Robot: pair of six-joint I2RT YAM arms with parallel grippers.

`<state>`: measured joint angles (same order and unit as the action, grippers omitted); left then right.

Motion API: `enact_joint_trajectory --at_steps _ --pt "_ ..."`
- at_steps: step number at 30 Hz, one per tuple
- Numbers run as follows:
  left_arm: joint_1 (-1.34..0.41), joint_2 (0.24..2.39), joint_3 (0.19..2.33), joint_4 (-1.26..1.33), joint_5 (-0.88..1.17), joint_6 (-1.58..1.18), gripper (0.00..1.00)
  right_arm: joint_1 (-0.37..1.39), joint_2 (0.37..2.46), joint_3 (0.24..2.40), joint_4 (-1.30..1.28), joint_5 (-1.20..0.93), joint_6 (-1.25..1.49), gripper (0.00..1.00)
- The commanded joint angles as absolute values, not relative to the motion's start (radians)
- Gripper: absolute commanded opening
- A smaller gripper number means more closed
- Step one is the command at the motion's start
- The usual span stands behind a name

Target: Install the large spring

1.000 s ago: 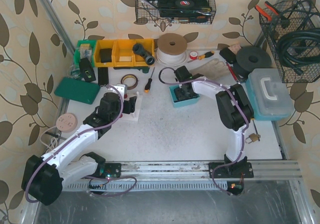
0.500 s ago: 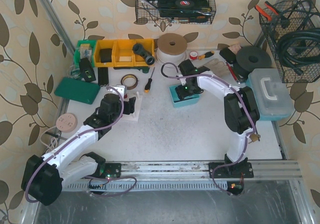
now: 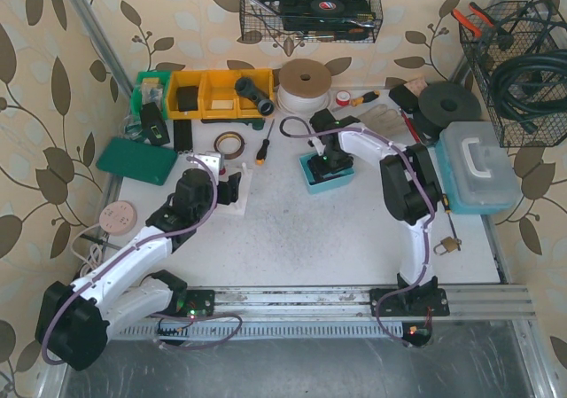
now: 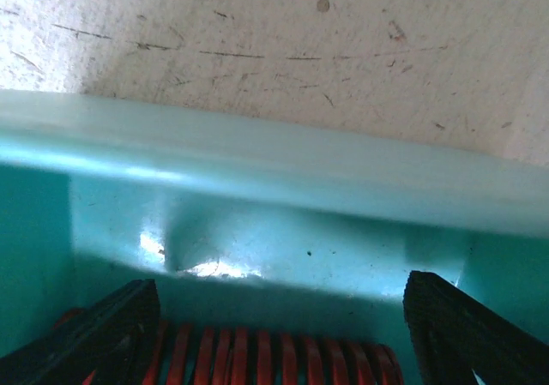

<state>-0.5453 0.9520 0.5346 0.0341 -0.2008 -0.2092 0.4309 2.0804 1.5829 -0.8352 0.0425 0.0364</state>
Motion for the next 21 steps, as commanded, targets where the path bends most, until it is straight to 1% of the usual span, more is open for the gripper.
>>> enact_joint_trajectory --at_steps 1,6,8,11,13,18,21 --pt "-0.558 0.925 0.523 0.08 -0.202 -0.195 0.81 0.429 2.118 1.626 -0.882 0.054 0.027 0.78" --pt "-0.558 0.928 0.523 0.078 -0.207 -0.193 0.81 0.418 2.142 1.618 -0.857 0.059 0.037 0.69" --pt "-0.558 0.928 0.524 0.08 -0.207 -0.194 0.81 0.415 2.136 1.618 -0.84 0.06 0.041 0.63" --pt "-0.559 0.928 0.524 0.081 -0.203 -0.194 0.81 0.413 2.114 1.612 -0.798 0.068 0.046 0.48" --pt "-0.56 0.928 0.524 0.081 -0.202 -0.194 0.81 0.414 2.082 1.601 -0.769 0.08 0.056 0.37" --pt "-0.56 0.93 0.524 0.08 -0.203 -0.192 0.81 0.413 2.011 1.559 -0.7 0.124 0.079 0.22" --pt "-0.56 0.93 0.524 0.078 -0.204 -0.191 0.81 0.413 1.975 1.525 -0.66 0.137 0.085 0.17"
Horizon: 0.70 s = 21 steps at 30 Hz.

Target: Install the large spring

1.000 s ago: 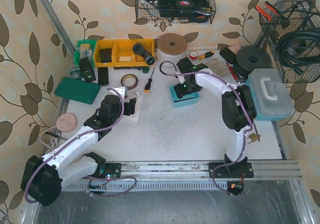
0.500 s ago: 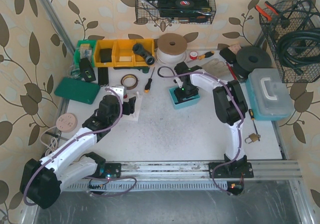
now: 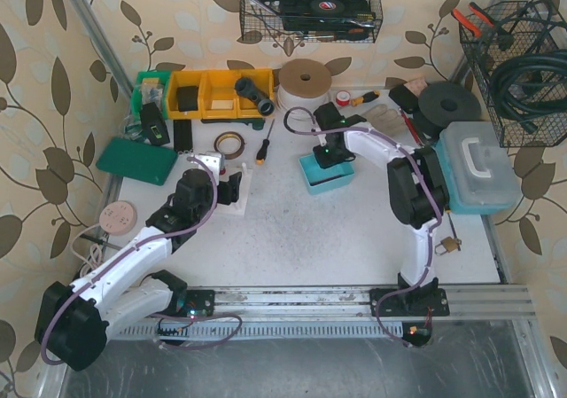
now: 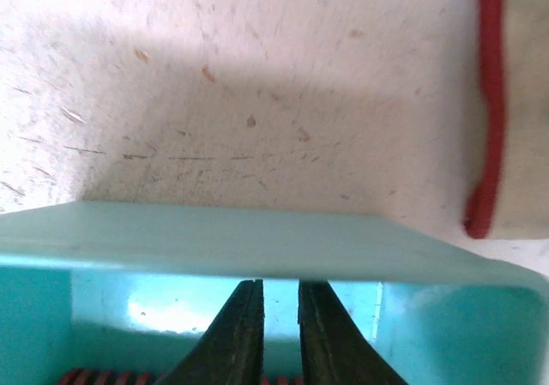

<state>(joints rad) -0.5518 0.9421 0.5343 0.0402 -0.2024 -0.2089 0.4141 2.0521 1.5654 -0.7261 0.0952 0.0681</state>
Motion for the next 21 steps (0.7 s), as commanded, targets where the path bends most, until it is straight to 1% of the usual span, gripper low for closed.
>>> enact_joint_trajectory --at_steps 1,4,6,10,11,13,16,21 --pt "-0.56 0.93 0.524 0.078 -0.204 -0.191 0.81 0.412 1.969 1.52 -0.655 0.138 0.087 0.16" --pt "-0.561 0.93 0.524 0.08 -0.203 -0.192 0.81 0.412 1.978 1.537 -0.683 0.117 0.086 0.16" --pt "-0.56 0.93 0.524 0.08 -0.202 -0.191 0.81 0.415 1.992 1.574 -0.752 0.097 0.099 0.2" --pt "-0.563 0.93 0.525 0.08 -0.198 -0.194 0.81 0.441 1.974 1.615 -0.892 0.124 0.146 0.46" --pt "-0.563 0.93 0.525 0.081 -0.194 -0.194 0.81 0.444 1.967 1.619 -0.921 0.134 0.157 0.51" --pt "-0.564 0.927 0.527 0.08 -0.191 -0.194 0.81 0.445 1.947 1.62 -0.961 0.157 0.171 0.57" --pt "-0.566 0.923 0.527 0.08 -0.188 -0.195 0.81 0.443 1.942 1.618 -0.985 0.145 0.174 0.6" --pt "-0.571 0.911 0.527 0.075 -0.188 -0.196 0.81 0.445 1.998 1.615 -0.986 0.11 0.186 0.64"
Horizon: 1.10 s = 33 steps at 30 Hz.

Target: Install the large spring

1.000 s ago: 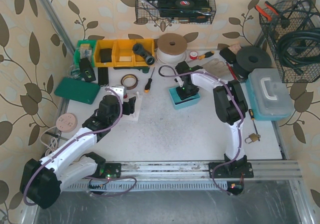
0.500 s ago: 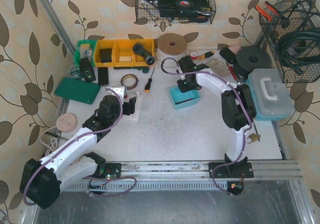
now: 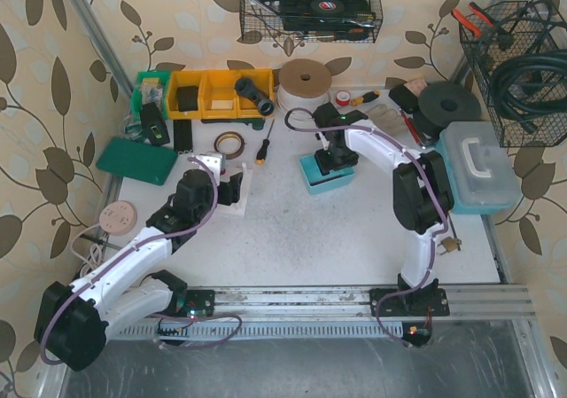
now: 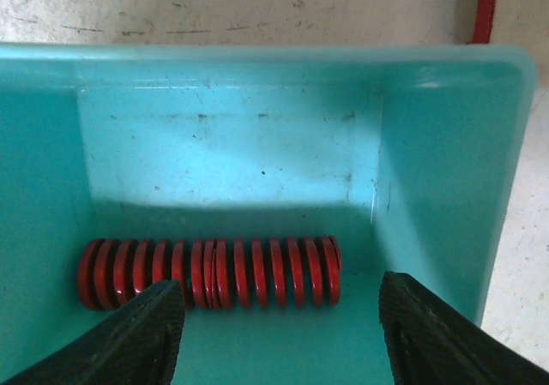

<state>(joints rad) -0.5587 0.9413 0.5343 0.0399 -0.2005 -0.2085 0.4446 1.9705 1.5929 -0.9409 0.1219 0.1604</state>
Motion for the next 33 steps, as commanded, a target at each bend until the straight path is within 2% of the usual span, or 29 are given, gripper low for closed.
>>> enact_joint_trajectory --at_steps 1,5,16,26,33 --pt "-0.573 0.909 0.528 0.074 -0.188 -0.196 0.81 0.443 2.013 1.616 -0.983 0.114 0.186 0.65" --pt "-0.577 0.902 0.528 0.074 -0.187 -0.194 0.81 0.426 2.075 1.627 -0.973 0.093 0.195 0.59" --pt "-0.582 0.881 0.536 0.053 -0.221 -0.181 0.81 0.407 2.123 1.654 -0.869 0.089 0.215 0.36" --pt "-0.582 0.9 0.588 0.015 -0.171 -0.214 0.83 0.415 1.933 1.56 -0.721 0.144 0.202 0.3" --pt "-0.582 0.883 0.602 -0.033 -0.158 -0.309 0.87 0.415 1.822 1.404 -0.662 0.088 0.079 0.37"
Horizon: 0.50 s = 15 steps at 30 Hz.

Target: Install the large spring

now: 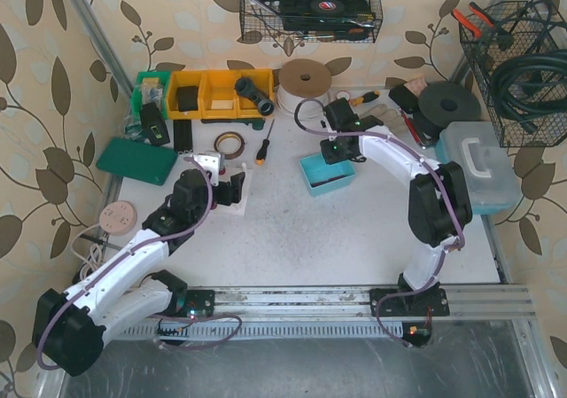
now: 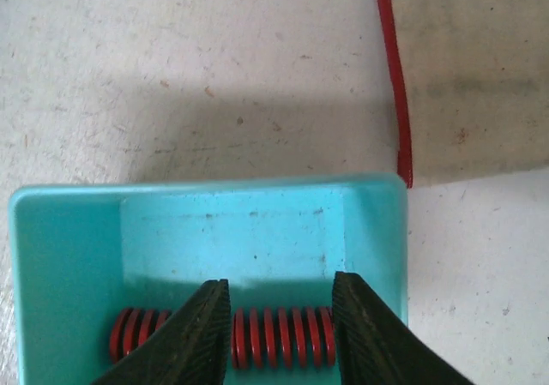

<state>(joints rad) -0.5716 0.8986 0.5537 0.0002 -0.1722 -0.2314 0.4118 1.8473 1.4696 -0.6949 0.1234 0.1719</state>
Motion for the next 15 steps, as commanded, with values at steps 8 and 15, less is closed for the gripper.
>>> enact_joint_trajectory --at_steps 8,15 --pt "-0.581 0.874 0.727 -0.298 -0.229 -0.527 0.98 0.414 1.749 1.366 -0.631 0.061 0.033 0.4" --pt "-0.579 0.889 0.973 -0.616 -0.259 -0.568 0.98 0.418 1.75 1.394 -0.665 0.038 0.107 0.41"
